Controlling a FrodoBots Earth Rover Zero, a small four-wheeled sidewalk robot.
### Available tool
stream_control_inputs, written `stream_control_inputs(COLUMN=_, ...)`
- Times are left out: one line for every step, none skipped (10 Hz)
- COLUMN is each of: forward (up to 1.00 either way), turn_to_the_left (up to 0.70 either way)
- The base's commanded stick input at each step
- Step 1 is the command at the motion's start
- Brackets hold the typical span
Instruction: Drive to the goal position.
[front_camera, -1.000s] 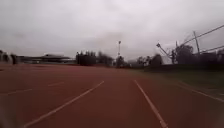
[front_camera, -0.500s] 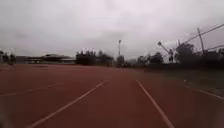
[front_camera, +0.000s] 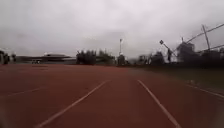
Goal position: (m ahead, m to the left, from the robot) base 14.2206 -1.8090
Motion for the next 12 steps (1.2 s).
stream_control_inputs(forward=0.70, turn_to_the_left=-0.05)
stream_control_inputs(forward=0.70, turn_to_the_left=-0.23)
stream_control_inputs(forward=0.70, turn_to_the_left=-0.35)
stream_control_inputs(forward=0.70, turn_to_the_left=-0.35)
stream_control_inputs(forward=0.70, turn_to_the_left=-0.35)
stream_control_inputs(forward=0.70, turn_to_the_left=-0.35)
stream_control_inputs(forward=0.70, turn_to_the_left=-0.21)
stream_control_inputs(forward=0.70, turn_to_the_left=-0.03)
stream_control_inputs(forward=0.70, turn_to_the_left=0.00)
stream_control_inputs(forward=0.70, turn_to_the_left=0.00)
stream_control_inputs(forward=0.70, turn_to_the_left=0.00)
stream_control_inputs(forward=0.70, turn_to_the_left=0.00)
